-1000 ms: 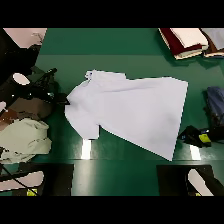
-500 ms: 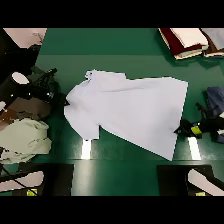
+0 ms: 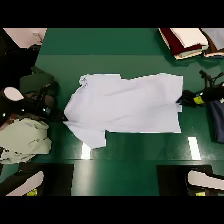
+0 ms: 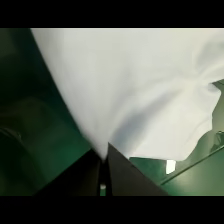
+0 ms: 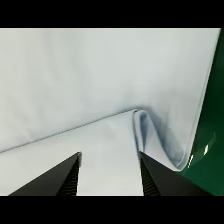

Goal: Fold the shirts.

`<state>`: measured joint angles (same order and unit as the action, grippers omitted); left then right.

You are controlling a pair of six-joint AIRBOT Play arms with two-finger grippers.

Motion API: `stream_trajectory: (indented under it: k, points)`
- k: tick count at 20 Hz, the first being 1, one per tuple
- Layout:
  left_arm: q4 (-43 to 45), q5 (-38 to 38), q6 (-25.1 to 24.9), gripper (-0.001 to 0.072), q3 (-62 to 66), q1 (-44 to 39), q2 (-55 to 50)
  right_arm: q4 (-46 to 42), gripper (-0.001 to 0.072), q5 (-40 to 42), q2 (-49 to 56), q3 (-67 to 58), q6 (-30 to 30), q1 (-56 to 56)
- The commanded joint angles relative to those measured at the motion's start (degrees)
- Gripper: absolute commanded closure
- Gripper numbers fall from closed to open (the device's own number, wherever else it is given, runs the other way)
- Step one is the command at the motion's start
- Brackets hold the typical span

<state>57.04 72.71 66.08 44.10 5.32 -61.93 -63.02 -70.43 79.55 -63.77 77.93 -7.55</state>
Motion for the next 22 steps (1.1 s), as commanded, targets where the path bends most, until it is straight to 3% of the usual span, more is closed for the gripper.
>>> stream_trajectory:
  k: [1, 6, 10, 12, 18, 19, 20, 21, 22]
  points:
    - [-3.61, 0.33, -0.09, 0.0683, -4.81, 0.00, 2.93, -0.17, 0.0273, -6.27, 1.27, -4.63, -0.04, -1.31]
    - [-3.69, -2.47, -0.11, 0.0683, -4.83, 0.00, 2.95, -0.35, 0.0284, -10.97, -6.64, 10.56, -2.71, -7.98]
    - [-3.69, -4.28, -0.09, 0.0683, -4.83, 0.00, 2.95, -4.00, 0.0287, -8.81, -8.63, 20.50, -2.91, -13.53]
    - [-3.67, -4.39, -0.11, 0.0683, -4.83, 0.00, 2.95, -3.67, 0.0419, -8.07, -7.43, 22.91, -4.85, -15.12]
    - [-3.63, -4.72, -0.09, 0.0683, -4.83, 0.00, 2.95, 2.45, 0.0420, -3.56, -4.61, 24.35, -7.61, -13.29]
    - [-3.63, -4.72, -0.09, 0.0683, -4.83, 0.00, 2.95, 2.47, 0.0443, -3.21, -4.61, 24.35, -7.61, -12.74]
    - [-3.63, -4.72, -0.09, 0.0683, -4.83, 0.00, 2.95, 2.45, 0.0611, -3.19, -4.63, 24.35, -7.63, -12.11]
    - [-3.61, -4.74, -0.09, 0.0683, -4.83, 0.00, 2.95, 2.45, 0.0682, -3.23, -4.63, 24.35, -7.63, -11.45]
    - [-3.48, -4.76, -0.07, 0.0684, -4.76, 0.00, 2.99, 2.45, 0.0695, -3.23, -4.66, 24.20, -7.61, -10.93]
